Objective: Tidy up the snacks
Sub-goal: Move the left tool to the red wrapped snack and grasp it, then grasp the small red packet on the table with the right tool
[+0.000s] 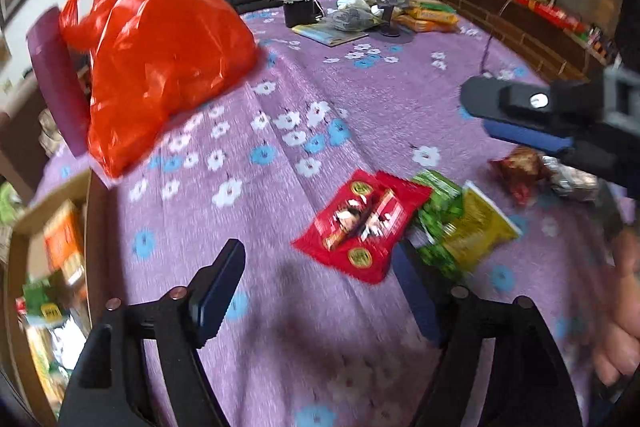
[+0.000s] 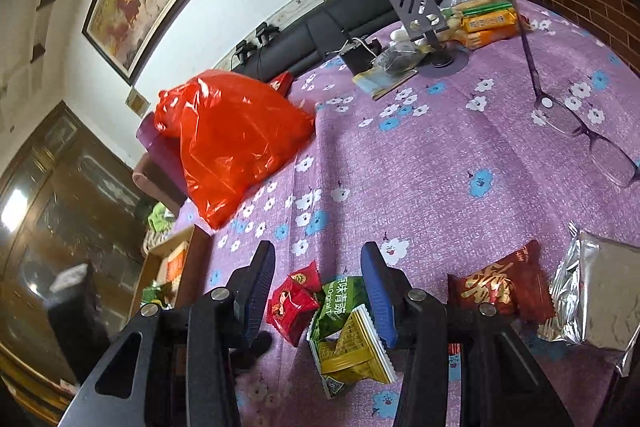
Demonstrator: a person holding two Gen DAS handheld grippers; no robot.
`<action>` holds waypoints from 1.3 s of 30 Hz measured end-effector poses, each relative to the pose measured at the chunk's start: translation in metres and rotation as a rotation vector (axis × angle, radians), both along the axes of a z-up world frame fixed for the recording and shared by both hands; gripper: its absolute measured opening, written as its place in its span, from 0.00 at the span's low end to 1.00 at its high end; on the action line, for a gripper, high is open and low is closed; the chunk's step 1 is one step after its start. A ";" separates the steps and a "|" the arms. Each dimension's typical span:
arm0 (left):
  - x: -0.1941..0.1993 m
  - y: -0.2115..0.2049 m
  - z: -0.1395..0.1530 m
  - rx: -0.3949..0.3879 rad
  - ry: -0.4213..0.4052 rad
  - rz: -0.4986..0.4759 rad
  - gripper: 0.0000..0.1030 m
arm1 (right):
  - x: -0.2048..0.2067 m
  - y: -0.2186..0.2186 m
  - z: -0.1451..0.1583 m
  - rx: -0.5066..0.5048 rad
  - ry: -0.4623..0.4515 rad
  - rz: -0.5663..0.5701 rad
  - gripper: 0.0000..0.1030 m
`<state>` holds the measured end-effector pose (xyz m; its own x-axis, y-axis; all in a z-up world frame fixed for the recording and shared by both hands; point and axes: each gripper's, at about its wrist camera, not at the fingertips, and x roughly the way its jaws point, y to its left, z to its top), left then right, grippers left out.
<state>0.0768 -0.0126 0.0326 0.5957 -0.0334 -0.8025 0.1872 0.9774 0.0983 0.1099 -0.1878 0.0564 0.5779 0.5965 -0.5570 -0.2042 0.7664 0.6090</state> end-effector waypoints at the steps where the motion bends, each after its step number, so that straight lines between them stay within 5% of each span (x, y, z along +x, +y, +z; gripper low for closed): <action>1: 0.004 -0.003 -0.002 0.006 0.003 -0.001 0.73 | 0.000 0.000 -0.001 0.007 0.006 0.004 0.48; 8: 0.026 -0.002 -0.023 -0.010 0.034 0.027 0.71 | -0.001 0.000 -0.003 0.011 0.014 0.001 0.48; 13: 0.008 0.027 -0.017 -0.084 0.069 0.072 0.22 | 0.001 0.001 -0.006 -0.003 0.020 0.008 0.48; 17: -0.020 0.045 -0.014 -0.196 0.138 0.045 0.25 | 0.001 0.006 -0.006 -0.024 0.009 0.017 0.48; 20: -0.037 0.049 -0.003 -0.210 0.108 0.021 0.53 | 0.000 0.010 -0.006 -0.038 0.001 0.021 0.48; 21: -0.036 0.052 0.003 -0.196 0.073 0.039 0.53 | 0.000 0.011 -0.006 -0.042 -0.001 0.023 0.48; 26: -0.006 0.067 0.011 -0.205 0.067 0.197 0.50 | -0.001 0.011 -0.006 -0.060 -0.013 0.016 0.48; 31: 0.035 0.086 -0.001 -0.372 0.130 0.342 0.31 | -0.002 0.010 -0.007 -0.054 -0.007 0.018 0.49; 35: 0.053 0.082 -0.011 -0.388 0.157 0.355 0.29 | -0.003 0.010 -0.005 -0.053 -0.014 0.023 0.49; 39: 0.055 0.068 -0.014 -0.315 0.156 0.311 0.28 | -0.005 0.010 -0.004 -0.050 -0.016 0.027 0.49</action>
